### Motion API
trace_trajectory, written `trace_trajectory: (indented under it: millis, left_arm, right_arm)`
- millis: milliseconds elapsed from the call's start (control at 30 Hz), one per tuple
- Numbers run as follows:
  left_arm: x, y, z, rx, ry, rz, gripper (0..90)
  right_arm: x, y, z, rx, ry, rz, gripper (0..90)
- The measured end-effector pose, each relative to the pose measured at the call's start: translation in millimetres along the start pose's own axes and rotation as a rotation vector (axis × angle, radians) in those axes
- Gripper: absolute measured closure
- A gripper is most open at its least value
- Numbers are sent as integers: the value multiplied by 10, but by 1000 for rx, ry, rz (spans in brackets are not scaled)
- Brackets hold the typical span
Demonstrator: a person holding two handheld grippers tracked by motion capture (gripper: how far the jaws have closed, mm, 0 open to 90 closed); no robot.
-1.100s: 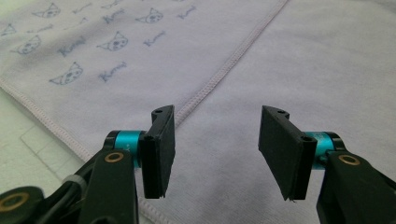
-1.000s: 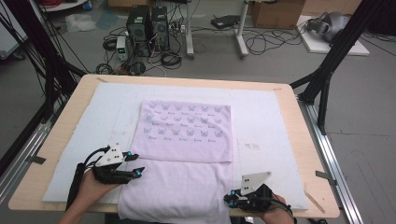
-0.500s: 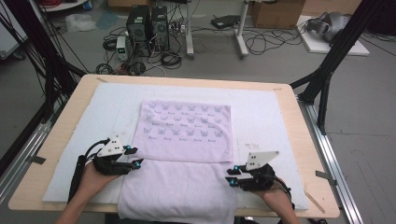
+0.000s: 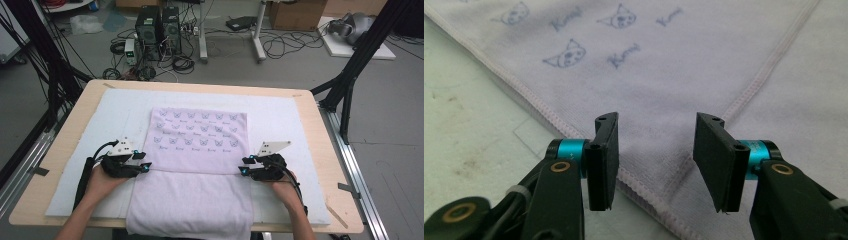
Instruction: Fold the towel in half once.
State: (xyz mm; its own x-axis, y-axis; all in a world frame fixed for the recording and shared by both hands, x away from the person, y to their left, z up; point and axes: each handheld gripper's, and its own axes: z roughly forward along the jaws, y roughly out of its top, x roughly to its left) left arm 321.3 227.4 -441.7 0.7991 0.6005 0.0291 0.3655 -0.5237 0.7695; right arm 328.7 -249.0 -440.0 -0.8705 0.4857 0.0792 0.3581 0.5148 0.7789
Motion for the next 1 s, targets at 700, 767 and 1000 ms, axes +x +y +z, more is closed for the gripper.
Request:
trace_trajectory:
  millis: [700,767,1000]
  left_arm:
    - [-90,87,-111,-67,26,28,871]
    - [-98,98,-151,-82,28,24,873]
    - [-195,144,-346,-111,14,30,873]
  right_arm:
    - [14,86,-83,-26,-22,-11,879]
    - [26,97,-100,-35,-17,-16,881]
    - [98,143,-268,-78,-14,-28,881]
